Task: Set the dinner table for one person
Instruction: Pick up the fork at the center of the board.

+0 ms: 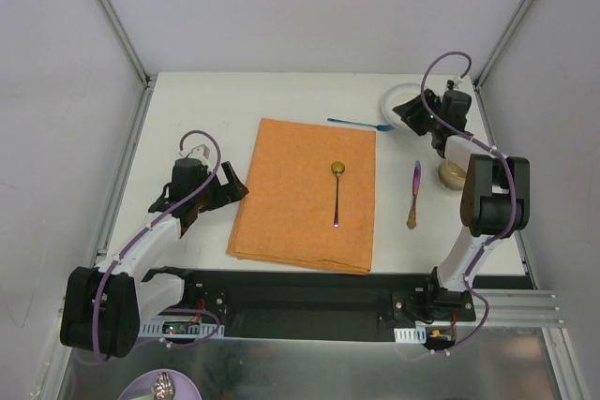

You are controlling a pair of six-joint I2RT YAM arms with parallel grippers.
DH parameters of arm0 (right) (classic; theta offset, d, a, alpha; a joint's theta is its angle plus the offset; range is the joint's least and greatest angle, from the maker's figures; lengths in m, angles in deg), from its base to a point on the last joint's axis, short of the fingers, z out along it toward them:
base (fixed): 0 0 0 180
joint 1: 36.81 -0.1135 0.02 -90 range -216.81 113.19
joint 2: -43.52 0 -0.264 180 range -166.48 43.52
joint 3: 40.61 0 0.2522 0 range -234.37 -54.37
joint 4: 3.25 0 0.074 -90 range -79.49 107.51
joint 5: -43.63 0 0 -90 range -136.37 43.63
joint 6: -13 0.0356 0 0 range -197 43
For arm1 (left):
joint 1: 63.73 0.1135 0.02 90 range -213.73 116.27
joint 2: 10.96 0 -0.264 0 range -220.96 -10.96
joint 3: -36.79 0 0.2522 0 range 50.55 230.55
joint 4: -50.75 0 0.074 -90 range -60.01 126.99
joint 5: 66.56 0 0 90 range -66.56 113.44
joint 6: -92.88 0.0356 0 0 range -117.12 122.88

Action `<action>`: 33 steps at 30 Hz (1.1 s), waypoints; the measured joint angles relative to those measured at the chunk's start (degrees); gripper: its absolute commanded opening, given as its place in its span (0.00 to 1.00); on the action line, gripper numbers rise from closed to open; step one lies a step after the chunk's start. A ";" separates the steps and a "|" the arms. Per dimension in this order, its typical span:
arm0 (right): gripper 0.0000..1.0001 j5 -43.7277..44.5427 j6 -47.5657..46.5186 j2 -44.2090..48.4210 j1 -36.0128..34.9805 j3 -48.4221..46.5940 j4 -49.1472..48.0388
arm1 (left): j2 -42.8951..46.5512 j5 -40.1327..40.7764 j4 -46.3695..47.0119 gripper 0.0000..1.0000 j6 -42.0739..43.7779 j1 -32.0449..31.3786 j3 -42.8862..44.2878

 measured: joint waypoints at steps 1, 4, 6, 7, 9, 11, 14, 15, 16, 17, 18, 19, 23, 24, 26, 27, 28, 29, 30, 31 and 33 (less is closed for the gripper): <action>0.50 0.96 -0.52 0.59 -1.22 0.94 0.72 | 0.00 0.00 0.00 0.99 -0.02 0.00 0.00; 0.50 3.21 -1.77 1.44 -3.65 2.36 1.73 | 0.00 0.00 0.00 0.99 0.00 0.00 0.00; 0.51 5.09 -2.25 1.62 -5.07 3.19 1.95 | 0.00 0.00 0.00 0.99 0.00 0.00 0.00; 0.50 6.12 -2.38 1.62 -5.64 3.61 1.99 | 0.02 0.00 0.00 0.99 0.00 0.00 0.00; 0.50 8.68 -2.60 1.62 -6.84 4.50 2.32 | 0.07 0.00 0.00 0.99 0.00 0.00 0.00; 0.51 11.08 -2.69 1.62 -7.82 5.07 2.64 | 0.22 -0.02 0.00 0.99 0.00 0.00 0.00; 0.50 15.08 -2.99 1.55 -9.29 5.44 3.56 | 0.44 -0.02 0.00 0.99 0.00 0.00 0.00; 0.50 16.72 -3.23 1.51 -9.92 5.44 3.98 | 0.44 -0.02 0.00 0.99 0.00 0.00 0.00; 0.50 18.12 -3.45 1.42 -10.36 5.44 4.39 | 0.44 -0.02 0.00 0.99 0.00 0.00 0.00; 0.50 19.26 -3.58 1.25 -10.71 5.42 4.61 | 0.44 -0.02 0.00 0.99 0.00 0.00 0.00; 0.50 20.28 -3.72 0.90 -11.04 5.29 4.85 | 0.44 -0.02 0.00 0.99 0.00 0.00 0.00; 0.50 21.31 -3.76 0.37 -11.32 5.09 5.05 | 0.44 -0.02 0.00 0.99 0.00 0.00 0.00; 0.50 24.46 -3.78 -1.95 -11.63 4.96 6.12 | 0.44 -0.02 0.00 0.99 0.00 0.00 0.00; 0.50 25.44 -3.72 -2.54 -11.63 4.92 6.64 | 0.44 -0.02 0.00 0.99 0.00 0.00 0.00; 0.50 26.69 -3.67 -3.21 -11.63 4.81 7.69 | 0.44 -0.02 0.00 0.99 0.00 0.00 0.00; 0.50 27.23 -3.65 -3.45 -11.61 4.74 8.09 | 0.44 -0.02 0.00 0.99 0.00 0.00 0.00; 0.50 27.67 -3.63 -3.56 -11.61 4.52 8.20 | 0.44 -0.02 0.00 0.99 0.00 0.00 0.00; 0.50 28.15 -3.63 -3.67 -11.63 4.07 8.66 | 0.44 -0.02 0.00 0.99 0.00 0.00 0.00; 0.50 28.41 -3.63 -3.85 -11.63 3.76 8.74 | 0.44 -0.02 0.00 0.99 0.00 0.00 0.00; 0.50 28.70 -3.61 -4.09 -11.63 3.26 8.94 | 0.44 -0.02 0.00 0.99 0.00 0.00 0.00; 0.50 29.14 -3.54 -4.83 -11.63 2.12 9.18 | 0.44 -0.02 0.00 0.99 0.00 0.00 0.00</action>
